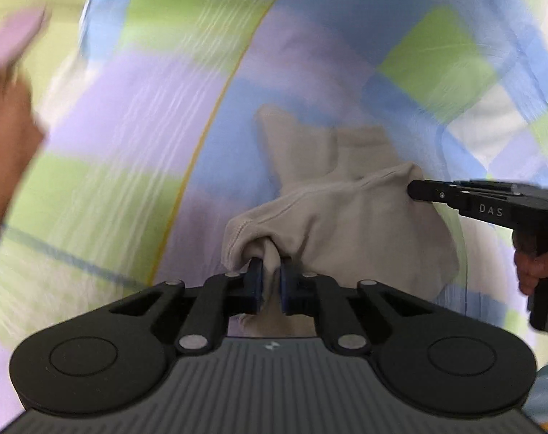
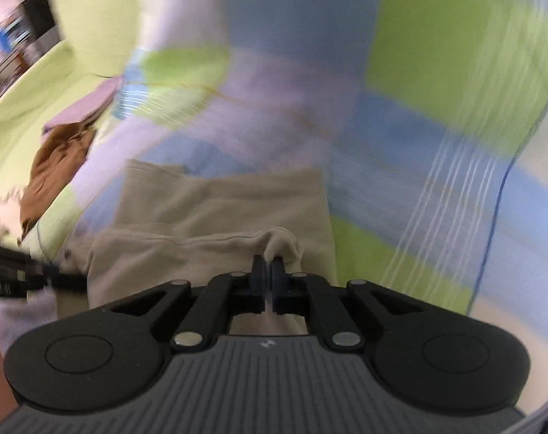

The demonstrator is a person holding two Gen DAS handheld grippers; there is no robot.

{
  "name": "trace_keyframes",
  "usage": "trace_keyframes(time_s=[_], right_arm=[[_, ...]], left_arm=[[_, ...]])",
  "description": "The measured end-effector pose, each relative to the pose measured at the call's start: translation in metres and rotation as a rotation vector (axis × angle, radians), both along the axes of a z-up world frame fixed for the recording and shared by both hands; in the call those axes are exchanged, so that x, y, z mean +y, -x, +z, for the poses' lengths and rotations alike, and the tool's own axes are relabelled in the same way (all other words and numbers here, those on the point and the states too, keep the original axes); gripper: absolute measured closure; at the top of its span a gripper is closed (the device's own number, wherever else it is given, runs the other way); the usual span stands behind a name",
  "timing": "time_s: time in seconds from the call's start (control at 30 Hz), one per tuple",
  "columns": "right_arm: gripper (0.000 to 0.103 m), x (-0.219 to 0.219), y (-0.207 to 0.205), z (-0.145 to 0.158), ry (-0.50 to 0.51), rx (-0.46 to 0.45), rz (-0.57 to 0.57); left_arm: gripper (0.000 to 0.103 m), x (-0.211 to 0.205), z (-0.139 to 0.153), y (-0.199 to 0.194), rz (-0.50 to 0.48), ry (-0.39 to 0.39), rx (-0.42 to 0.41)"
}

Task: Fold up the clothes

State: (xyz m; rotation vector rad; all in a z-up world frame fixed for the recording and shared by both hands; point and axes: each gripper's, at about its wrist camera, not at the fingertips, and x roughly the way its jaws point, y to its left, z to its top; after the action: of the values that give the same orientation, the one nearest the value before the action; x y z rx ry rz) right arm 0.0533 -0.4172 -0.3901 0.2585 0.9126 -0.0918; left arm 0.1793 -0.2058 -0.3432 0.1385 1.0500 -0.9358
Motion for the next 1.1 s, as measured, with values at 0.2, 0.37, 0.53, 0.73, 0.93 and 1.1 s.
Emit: trace_keyframes(time_s=[0.2,0.37,0.53,0.73,0.93,1.1], right_arm=[[0.101,0.042,0.123,0.076,0.110,-0.058,0.066],[0.094,0.090,0.207,0.050,0.086,0.340,0.147],[0.074,0.102,0.216,0.027,0.122,0.433,0.146],[0.068,0.061,0.156,0.039,0.008,0.201,-0.024],[0.057,0.092,0.125,0.039,-0.059,0.076,0.156],[0.062,0.145,0.142,0.015,0.059,0.089,0.321]], left_arm=[[0.095,0.017,0.047,0.068,-0.347,0.045,-0.014],[0.089,0.036,0.014,0.133,-0.516,-0.161,0.058],[0.084,0.044,0.011,0.132,-0.492,-0.231,0.051],[0.072,0.036,0.015,0.075,-0.226,-0.141,0.087],[0.065,0.018,-0.008,0.074,-0.197,-0.123,0.142],[0.102,0.026,-0.023,0.081,-0.199,-0.201,0.121]])
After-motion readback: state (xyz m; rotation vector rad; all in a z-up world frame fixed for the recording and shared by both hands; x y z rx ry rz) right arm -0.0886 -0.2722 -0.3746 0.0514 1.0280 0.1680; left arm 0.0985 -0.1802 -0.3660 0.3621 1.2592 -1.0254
